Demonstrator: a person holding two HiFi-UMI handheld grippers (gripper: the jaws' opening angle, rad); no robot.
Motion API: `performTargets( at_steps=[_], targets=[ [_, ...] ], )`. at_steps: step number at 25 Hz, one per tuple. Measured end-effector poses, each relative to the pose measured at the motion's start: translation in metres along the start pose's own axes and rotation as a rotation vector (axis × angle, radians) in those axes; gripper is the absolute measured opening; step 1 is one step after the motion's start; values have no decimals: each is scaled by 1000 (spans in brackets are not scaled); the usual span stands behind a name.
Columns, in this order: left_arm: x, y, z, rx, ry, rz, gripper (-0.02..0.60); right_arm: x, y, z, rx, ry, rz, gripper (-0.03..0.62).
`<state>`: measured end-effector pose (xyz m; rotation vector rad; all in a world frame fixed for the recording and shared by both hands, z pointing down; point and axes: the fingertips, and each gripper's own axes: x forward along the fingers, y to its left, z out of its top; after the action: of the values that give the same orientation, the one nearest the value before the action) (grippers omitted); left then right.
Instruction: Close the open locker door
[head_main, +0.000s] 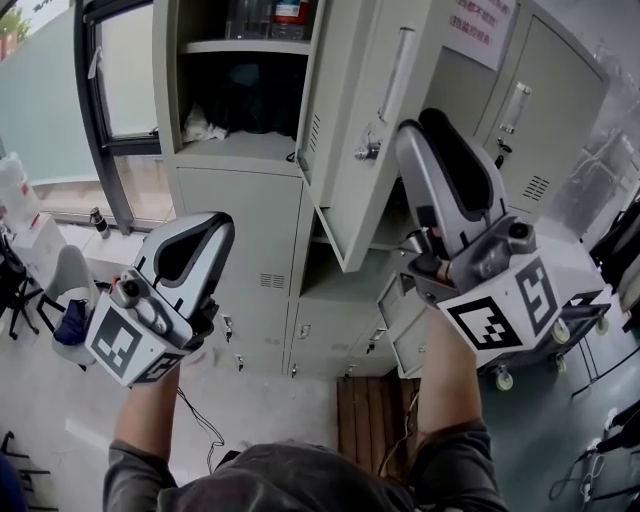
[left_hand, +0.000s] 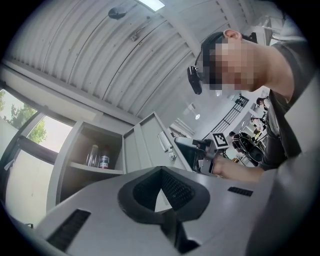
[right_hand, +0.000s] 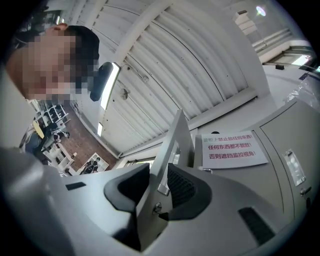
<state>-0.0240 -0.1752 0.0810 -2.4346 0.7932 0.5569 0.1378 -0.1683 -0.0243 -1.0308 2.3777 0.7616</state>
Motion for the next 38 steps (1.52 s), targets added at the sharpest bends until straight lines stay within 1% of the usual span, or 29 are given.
performTargets(
  at_steps=[6,10,13,18,23,26,29,32,35,38],
  targets=[
    [-6,5,-1,-1,2,11,9,4,6,-1,0,-5,11,117],
    [-11,10,4,-11,-13,3,9,11,14,-2,-10,1,10,114],
    [-20,18,4,-3,-5,1,9,17,23,-3,-17,3,9,115],
    [-36,33,17,-34,-28,-12,9,34,44,-7,-37,6,5,117],
    [-54,53,18,-12,-13,-20,9,50,61,-12,-52,14,-18,118],
    [-62,62,21,-23,-16,-31,9,60,70,-15,-72,24,-36,118],
    [-66,69,27,-59,-38,-48,9,69,78,-19,-91,38,-50,118],
    [-75,81,24,-50,-33,-52,9,78,85,-23,-109,51,-64,117],
    [-80,88,27,-72,-47,-63,9,87,93,-27,-134,69,-80,114],
    [-90,100,23,-55,-38,-62,9,97,102,-32,-155,81,-87,103]
  ],
)
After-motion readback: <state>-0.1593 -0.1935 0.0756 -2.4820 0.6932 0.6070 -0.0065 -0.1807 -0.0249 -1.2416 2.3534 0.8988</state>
